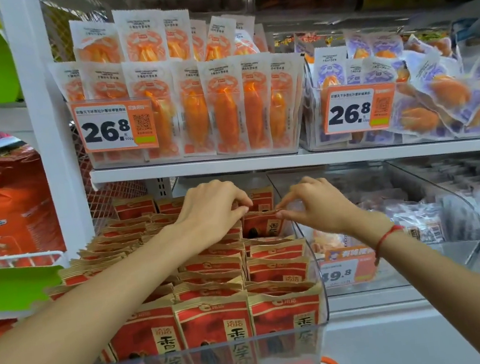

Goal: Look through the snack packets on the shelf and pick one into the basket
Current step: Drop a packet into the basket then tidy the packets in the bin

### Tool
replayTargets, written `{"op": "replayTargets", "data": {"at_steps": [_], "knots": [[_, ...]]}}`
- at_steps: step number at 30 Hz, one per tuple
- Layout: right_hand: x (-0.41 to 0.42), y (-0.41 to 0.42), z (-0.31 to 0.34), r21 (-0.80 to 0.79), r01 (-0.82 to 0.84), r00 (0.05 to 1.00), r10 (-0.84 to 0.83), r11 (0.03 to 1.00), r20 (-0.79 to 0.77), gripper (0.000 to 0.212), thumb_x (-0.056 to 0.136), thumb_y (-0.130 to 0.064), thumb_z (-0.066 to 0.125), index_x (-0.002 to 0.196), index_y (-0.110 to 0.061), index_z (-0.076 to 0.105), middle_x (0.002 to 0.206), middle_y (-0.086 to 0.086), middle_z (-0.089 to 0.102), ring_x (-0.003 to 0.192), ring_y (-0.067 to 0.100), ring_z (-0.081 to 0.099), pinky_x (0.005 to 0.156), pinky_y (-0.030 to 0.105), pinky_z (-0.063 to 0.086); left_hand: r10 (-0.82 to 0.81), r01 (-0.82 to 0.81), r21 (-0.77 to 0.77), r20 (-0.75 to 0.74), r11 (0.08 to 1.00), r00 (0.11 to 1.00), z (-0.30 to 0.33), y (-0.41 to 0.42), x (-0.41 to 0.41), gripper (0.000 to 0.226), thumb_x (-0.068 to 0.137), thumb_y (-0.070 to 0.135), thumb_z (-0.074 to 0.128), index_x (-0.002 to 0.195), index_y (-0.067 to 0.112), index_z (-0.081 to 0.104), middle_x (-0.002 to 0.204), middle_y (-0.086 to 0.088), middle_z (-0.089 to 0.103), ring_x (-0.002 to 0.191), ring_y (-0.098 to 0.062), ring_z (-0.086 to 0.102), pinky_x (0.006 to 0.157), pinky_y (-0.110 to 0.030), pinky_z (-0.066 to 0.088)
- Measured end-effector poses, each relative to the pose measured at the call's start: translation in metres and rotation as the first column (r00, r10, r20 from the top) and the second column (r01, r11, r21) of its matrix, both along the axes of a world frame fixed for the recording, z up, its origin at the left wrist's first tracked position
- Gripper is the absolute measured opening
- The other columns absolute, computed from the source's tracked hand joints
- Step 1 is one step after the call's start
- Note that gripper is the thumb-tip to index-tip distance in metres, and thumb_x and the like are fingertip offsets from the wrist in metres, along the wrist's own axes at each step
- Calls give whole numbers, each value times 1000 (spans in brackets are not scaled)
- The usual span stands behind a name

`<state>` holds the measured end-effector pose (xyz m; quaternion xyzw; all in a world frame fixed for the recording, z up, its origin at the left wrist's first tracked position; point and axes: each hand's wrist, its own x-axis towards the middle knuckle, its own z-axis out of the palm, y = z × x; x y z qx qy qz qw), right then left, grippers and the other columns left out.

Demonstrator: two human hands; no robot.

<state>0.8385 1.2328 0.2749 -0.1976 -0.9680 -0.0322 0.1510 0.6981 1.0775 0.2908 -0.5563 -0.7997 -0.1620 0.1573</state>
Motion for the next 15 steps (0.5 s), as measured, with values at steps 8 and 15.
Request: {"op": "replayTargets", "data": {"at_steps": [8, 15], "knots": [[-13, 1, 25, -221, -33, 955, 96, 975, 280, 75, 72, -44, 81, 138, -27, 50, 137, -7, 56, 127, 16, 49, 108, 36, 39, 8, -9, -44, -14, 999, 1000, -4, 14, -10, 18, 93, 36, 62, 108, 35, 73, 117, 8, 70, 110, -18, 62, 83, -31, 47], [-24, -2, 37, -248, 6, 906, 100, 969, 411, 78, 73, -35, 83, 141, -25, 44, 137, -3, 55, 126, 17, 50, 106, 33, 39, 14, -15, -56, -20, 998, 1000, -9, 13, -13, 25, 95, 42, 57, 113, 34, 71, 113, 6, 72, 104, -19, 64, 80, -32, 47]]}}
